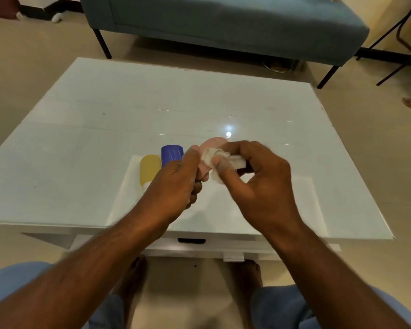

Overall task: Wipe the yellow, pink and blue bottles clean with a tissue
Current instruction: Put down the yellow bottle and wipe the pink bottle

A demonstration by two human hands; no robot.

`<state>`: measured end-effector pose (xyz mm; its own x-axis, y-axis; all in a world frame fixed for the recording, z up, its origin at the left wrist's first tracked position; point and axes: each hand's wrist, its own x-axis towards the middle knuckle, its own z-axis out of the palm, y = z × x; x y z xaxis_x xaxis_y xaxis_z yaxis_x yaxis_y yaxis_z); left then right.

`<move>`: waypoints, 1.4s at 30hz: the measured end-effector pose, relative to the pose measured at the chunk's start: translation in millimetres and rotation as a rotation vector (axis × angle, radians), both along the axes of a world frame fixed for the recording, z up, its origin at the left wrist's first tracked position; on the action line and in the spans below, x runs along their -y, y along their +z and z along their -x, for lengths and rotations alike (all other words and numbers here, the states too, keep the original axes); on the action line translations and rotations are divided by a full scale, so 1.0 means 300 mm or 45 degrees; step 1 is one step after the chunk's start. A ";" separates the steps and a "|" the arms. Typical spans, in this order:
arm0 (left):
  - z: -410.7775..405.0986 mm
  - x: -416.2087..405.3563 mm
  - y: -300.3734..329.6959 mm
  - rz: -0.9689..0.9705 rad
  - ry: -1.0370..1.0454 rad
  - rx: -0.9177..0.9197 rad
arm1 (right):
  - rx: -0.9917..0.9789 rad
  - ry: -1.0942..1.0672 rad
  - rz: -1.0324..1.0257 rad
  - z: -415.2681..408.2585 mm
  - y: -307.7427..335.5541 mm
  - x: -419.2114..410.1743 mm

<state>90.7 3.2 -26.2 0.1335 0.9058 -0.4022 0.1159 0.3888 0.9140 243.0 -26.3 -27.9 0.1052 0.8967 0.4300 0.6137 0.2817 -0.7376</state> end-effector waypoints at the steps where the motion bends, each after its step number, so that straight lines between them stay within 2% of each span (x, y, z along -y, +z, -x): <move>1: 0.001 0.002 -0.001 -0.018 0.009 -0.021 | 0.005 0.065 -0.002 0.019 -0.005 0.012; 3: 0.003 0.001 -0.002 -0.011 0.014 -0.006 | 0.006 0.071 -0.004 0.023 -0.010 0.007; 6: 0.001 -0.002 0.002 0.068 0.002 0.047 | -0.082 -0.061 0.037 -0.013 -0.004 -0.020; 11: -0.001 -0.010 -0.001 0.089 0.023 0.026 | -0.005 0.101 0.027 0.009 -0.013 0.003; 20: -0.002 -0.023 -0.003 0.182 0.058 0.046 | -0.055 0.049 0.040 0.004 -0.010 -0.003; 35: 0.002 -0.026 -0.017 0.132 0.059 0.015 | -0.011 0.044 0.026 0.002 -0.013 -0.010; 40: 0.002 -0.035 -0.014 0.174 0.048 0.050 | 0.023 -0.033 -0.061 -0.003 -0.014 -0.014; 42: 0.006 -0.030 -0.008 0.098 0.050 0.002 | 0.054 -0.014 -0.108 0.002 -0.013 -0.010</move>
<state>89.0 12.3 -28.5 0.0993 0.8768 -0.4705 0.0976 0.4620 0.8815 242.2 -23.2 -31.7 0.0949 0.8556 0.5088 0.6473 0.3353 -0.6845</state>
